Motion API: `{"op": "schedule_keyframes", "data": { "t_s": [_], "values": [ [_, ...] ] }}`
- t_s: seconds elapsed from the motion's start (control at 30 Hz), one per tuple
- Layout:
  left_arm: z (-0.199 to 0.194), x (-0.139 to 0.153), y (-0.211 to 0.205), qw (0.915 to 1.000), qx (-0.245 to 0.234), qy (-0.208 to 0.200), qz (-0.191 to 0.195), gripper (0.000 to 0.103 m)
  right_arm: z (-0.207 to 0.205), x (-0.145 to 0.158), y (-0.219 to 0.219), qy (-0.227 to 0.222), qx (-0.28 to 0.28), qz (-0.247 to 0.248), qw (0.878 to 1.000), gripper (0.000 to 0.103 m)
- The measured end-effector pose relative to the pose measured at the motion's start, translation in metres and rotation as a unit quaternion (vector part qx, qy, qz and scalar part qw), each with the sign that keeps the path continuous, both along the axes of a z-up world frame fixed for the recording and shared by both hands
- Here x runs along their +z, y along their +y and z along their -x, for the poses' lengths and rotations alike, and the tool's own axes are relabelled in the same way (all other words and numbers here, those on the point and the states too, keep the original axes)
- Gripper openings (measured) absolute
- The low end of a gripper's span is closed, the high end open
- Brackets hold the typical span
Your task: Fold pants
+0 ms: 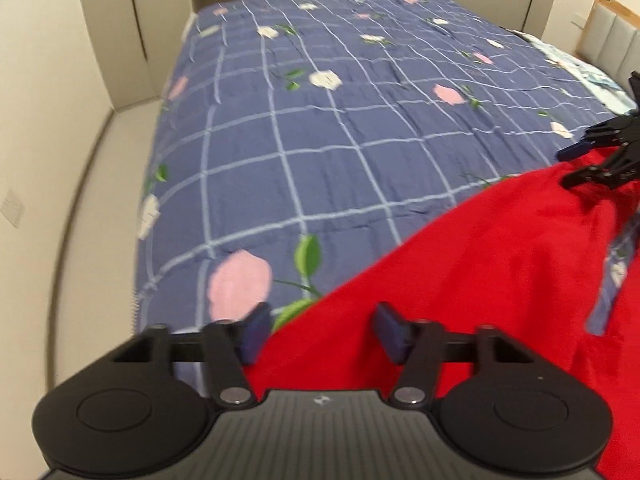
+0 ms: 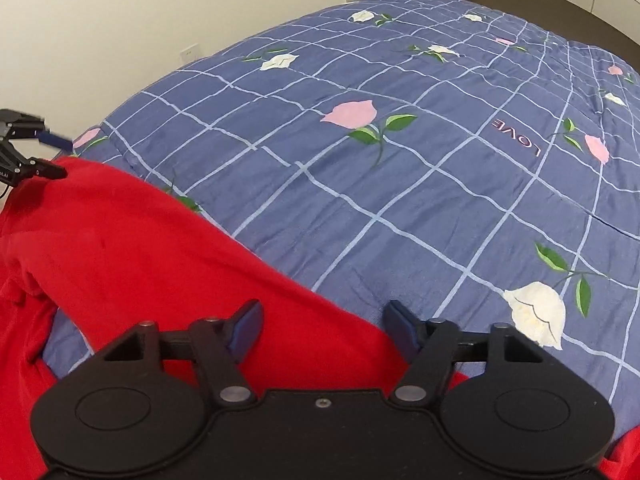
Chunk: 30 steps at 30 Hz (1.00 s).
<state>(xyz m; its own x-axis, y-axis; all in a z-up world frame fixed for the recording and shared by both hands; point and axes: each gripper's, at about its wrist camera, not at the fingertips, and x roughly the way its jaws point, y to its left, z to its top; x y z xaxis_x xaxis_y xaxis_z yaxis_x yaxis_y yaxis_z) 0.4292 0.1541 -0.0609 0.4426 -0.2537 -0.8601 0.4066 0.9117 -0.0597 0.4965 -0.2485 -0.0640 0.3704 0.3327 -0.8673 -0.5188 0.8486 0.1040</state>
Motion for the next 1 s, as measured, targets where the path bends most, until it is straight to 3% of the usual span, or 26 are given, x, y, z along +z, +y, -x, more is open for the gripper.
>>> {"op": "schedule_keyframes", "data": {
  "t_s": [0.03, 0.07, 0.13, 0.17, 0.23, 0.5, 0.73, 1.0],
  "values": [
    [0.000, 0.000, -0.001, 1.0000, 0.000, 0.005, 0.001, 0.050, 0.001, 0.000, 0.000, 0.002, -0.001, -0.001, 1.000, 0.050],
    [0.000, 0.000, -0.003, 1.0000, 0.002, 0.009, 0.001, 0.038, 0.002, 0.000, 0.000, 0.003, -0.002, -0.002, 1.000, 0.046],
    [-0.001, -0.001, -0.006, 0.9996, 0.012, 0.026, 0.002, 0.017, 0.004, 0.001, 0.000, 0.008, -0.004, -0.007, 1.000, 0.017],
    [0.000, -0.001, -0.008, 0.9995, 0.019, 0.027, 0.002, 0.008, 0.004, 0.000, 0.000, 0.010, -0.006, -0.006, 1.000, 0.009],
    [0.004, 0.004, -0.014, 0.9995, 0.021, 0.022, -0.003, 0.003, 0.009, 0.003, 0.003, 0.001, -0.010, 0.004, 1.000, 0.001],
    [0.057, 0.060, -0.025, 0.9968, 0.031, -0.073, -0.011, 0.002, 0.054, 0.058, 0.002, -0.085, -0.018, 0.001, 0.996, 0.000],
    [0.130, 0.101, -0.033, 0.9904, 0.038, -0.133, -0.006, 0.002, 0.133, 0.107, -0.005, -0.160, -0.013, 0.000, 0.987, 0.000],
    [0.227, 0.107, -0.043, 0.9847, 0.035, -0.170, 0.017, 0.002, 0.237, 0.111, -0.018, -0.186, -0.023, -0.001, 0.982, 0.000]
  ]
}}
